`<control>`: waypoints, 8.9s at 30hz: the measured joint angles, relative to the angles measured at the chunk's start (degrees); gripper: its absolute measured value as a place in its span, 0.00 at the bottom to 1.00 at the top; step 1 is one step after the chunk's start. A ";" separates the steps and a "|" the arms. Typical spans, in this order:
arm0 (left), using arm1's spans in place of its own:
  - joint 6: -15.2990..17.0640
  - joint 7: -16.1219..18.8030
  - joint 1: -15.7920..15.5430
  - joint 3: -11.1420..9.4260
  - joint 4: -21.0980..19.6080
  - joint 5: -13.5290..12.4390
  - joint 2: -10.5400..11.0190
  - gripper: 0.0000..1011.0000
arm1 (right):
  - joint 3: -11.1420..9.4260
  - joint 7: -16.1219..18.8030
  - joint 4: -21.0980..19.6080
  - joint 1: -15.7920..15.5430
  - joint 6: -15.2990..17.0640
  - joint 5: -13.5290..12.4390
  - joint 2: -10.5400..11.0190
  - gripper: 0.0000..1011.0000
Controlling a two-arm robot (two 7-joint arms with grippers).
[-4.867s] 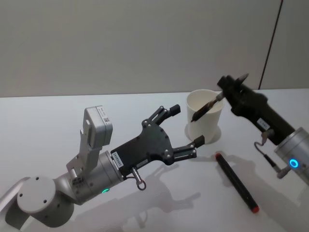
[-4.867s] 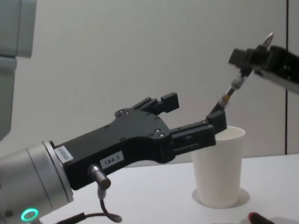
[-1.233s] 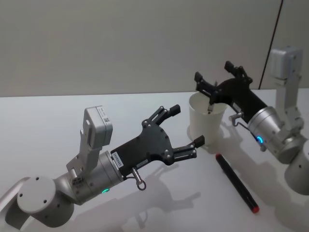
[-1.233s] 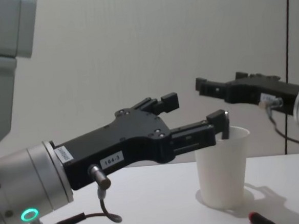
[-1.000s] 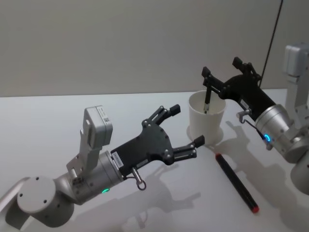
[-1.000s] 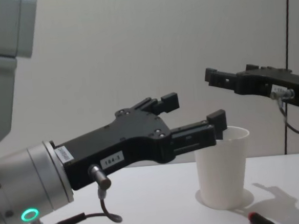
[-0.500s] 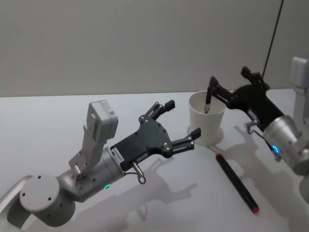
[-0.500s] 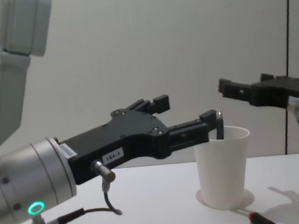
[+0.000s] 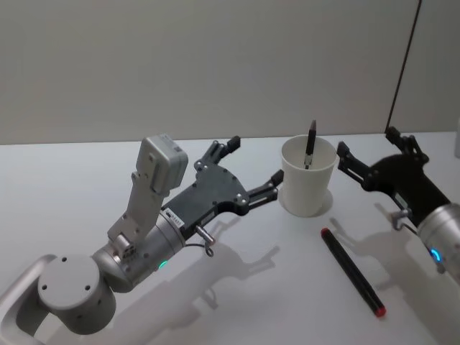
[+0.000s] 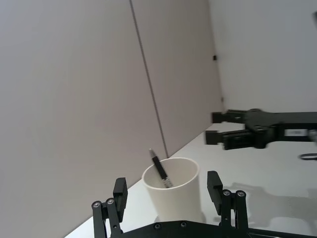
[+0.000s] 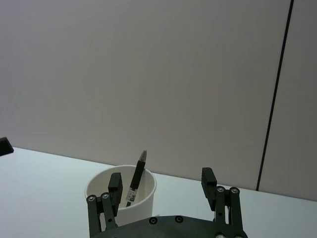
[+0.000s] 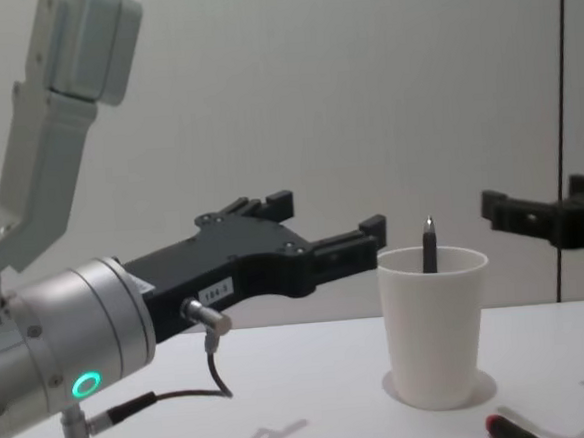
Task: Place the pen into the pen holder.
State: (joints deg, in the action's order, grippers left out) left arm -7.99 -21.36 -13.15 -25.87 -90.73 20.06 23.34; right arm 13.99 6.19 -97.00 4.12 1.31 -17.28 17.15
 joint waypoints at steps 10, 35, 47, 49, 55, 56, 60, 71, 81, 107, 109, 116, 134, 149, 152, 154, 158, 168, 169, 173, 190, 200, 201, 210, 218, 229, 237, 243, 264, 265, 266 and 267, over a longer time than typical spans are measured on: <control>3.20 7.48 -0.15 -0.06 -0.90 -3.12 -0.53 0.99 | -0.94 -2.03 -3.63 -4.23 0.57 0.68 1.88 0.99; 8.79 20.68 -0.43 -0.16 -2.50 -8.61 -1.47 0.99 | -1.05 -2.36 -4.23 -4.96 0.66 0.82 2.18 0.99; 8.80 20.74 -0.44 -0.15 -2.51 -8.61 -1.45 0.99 | -1.39 -1.64 -5.29 -5.81 1.08 -0.10 2.80 0.99; 8.80 20.74 -0.44 -0.15 -2.51 -8.61 -1.44 0.99 | -1.58 -1.45 -5.89 -6.28 1.27 -0.54 3.19 0.99; 8.79 20.74 -0.44 -0.15 -2.50 -8.60 -1.44 0.99 | -2.21 -0.94 -7.75 -7.81 2.08 -2.10 4.47 0.99; 8.78 20.74 -0.44 -0.15 -2.50 -8.60 -1.44 0.99 | -2.28 -0.85 -7.99 -8.02 2.21 -2.35 4.64 0.99; 8.78 20.74 -0.44 -0.15 -2.48 -8.58 -1.44 0.99 | -2.80 -0.48 -9.67 -9.48 2.90 -3.49 5.82 0.99; 8.78 20.73 -0.44 -0.15 -2.45 -8.57 -1.44 0.99 | -4.00 0.36 -13.78 -13.29 4.77 -5.60 8.98 0.99; 8.78 20.73 -0.44 -0.15 -2.44 -8.57 -1.44 0.99 | -5.03 0.43 -16.87 -15.80 7.79 -6.96 11.35 0.99; 8.78 20.73 -0.44 -0.15 -2.45 -8.58 -1.44 0.99 | -4.78 -3.61 -21.84 -15.51 27.15 -8.35 11.38 0.99; 8.79 20.73 -0.43 -0.15 -2.45 -8.58 -1.44 0.99 | -4.55 -3.96 -22.05 -15.58 28.83 -8.14 11.26 0.99; 8.79 20.73 -0.43 -0.15 -2.45 -8.58 -1.44 0.99 | -3.85 -5.02 -22.41 -15.72 32.54 -6.98 10.75 0.99; 8.79 20.73 -0.44 -0.15 -2.45 -8.58 -1.44 0.99 | -0.99 -6.09 -20.69 -14.27 36.63 -1.41 7.47 0.99; 8.79 20.73 -0.44 -0.15 -2.45 -8.58 -1.44 0.99 | 1.03 -5.71 -18.89 -11.93 39.35 2.52 3.85 0.99; 8.79 20.73 -0.44 -0.15 -2.45 -8.58 -1.44 0.99 | 1.36 -5.71 -18.47 -11.41 39.95 3.09 3.02 0.99; 8.79 20.73 -0.44 -0.15 -2.45 -8.58 -1.44 0.99 | 1.51 -5.71 -18.28 -11.18 40.27 3.37 2.67 0.99; 8.79 20.73 -0.44 -0.15 -2.45 -8.58 -1.45 0.99 | 1.80 -5.74 -17.78 -10.52 41.32 4.04 1.70 0.99; 8.79 20.73 -0.43 -0.15 -2.45 -8.58 -1.45 0.99 | 2.43 -6.09 -16.14 -8.58 44.13 5.89 -0.84 0.99; 8.79 20.73 -0.44 -0.15 -2.45 -8.58 -1.44 0.99 | 2.56 -6.09 -15.82 -8.23 44.45 6.25 -1.20 0.99; 8.79 20.73 -0.44 -0.15 -2.45 -8.58 -1.44 0.99 | 2.84 -5.94 -15.16 -7.50 45.15 7.24 -1.97 0.99; 8.79 20.74 -0.43 -0.15 -2.45 -8.58 -1.44 0.99 | 3.42 -4.86 -12.89 -5.67 46.24 10.22 -4.19 0.99; 8.79 20.73 -0.43 -0.15 -2.45 -8.58 -1.44 0.99 | 2.86 -5.24 -12.26 -5.63 46.87 10.19 -5.19 0.99; 8.79 20.73 -0.43 -0.15 -2.45 -8.58 -1.44 0.99 | 2.79 -5.30 -12.22 -5.65 46.91 10.13 -5.28 0.99; 8.79 20.73 -0.44 -0.15 -2.45 -8.58 -1.44 0.99 | 2.29 -5.80 -11.97 -5.80 47.10 9.58 -5.98 0.99; 8.79 20.73 -0.44 -0.15 -2.45 -8.58 -1.45 0.99 | 2.09 -5.97 -11.85 -5.88 47.23 9.33 -6.33 0.92; 8.79 20.73 -0.43 -0.15 -2.45 -8.58 -1.44 0.99 | 1.95 -6.10 -11.79 -5.92 47.35 9.20 -6.49 0.72; 8.79 20.73 -0.43 -0.15 -2.45 -8.58 -1.44 0.99 | 1.89 -6.16 -11.75 -5.95 47.38 9.16 -6.54 0.66; 8.79 20.73 -0.43 -0.15 -2.45 -8.58 -1.44 0.99 | 1.86 -6.19 -11.73 -5.97 47.39 9.15 -6.56 0.62; 8.79 20.73 -0.43 -0.15 -2.45 -8.58 -1.44 0.99 | 1.74 -5.22 -11.80 -6.23 46.79 9.64 -6.57 0.25; 8.79 20.74 -0.44 -0.15 -2.45 -8.58 -1.44 0.99 | 1.74 -5.21 -11.80 -6.23 46.78 9.65 -6.57 0.23; 8.79 20.74 -0.44 -0.15 -2.45 -8.58 -1.44 0.99 | 1.74 -5.21 -11.81 -6.24 46.76 9.66 -6.57 0.21; 8.79 20.74 -0.43 -0.15 -2.45 -8.58 -1.45 0.99 | 1.74 -5.21 -11.82 -6.25 46.72 9.68 -6.57 0.18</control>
State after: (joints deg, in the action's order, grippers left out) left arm 0.80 -0.62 -13.59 -26.02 -93.18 11.48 21.89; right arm 15.73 0.98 -108.82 -2.13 48.03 -7.60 10.58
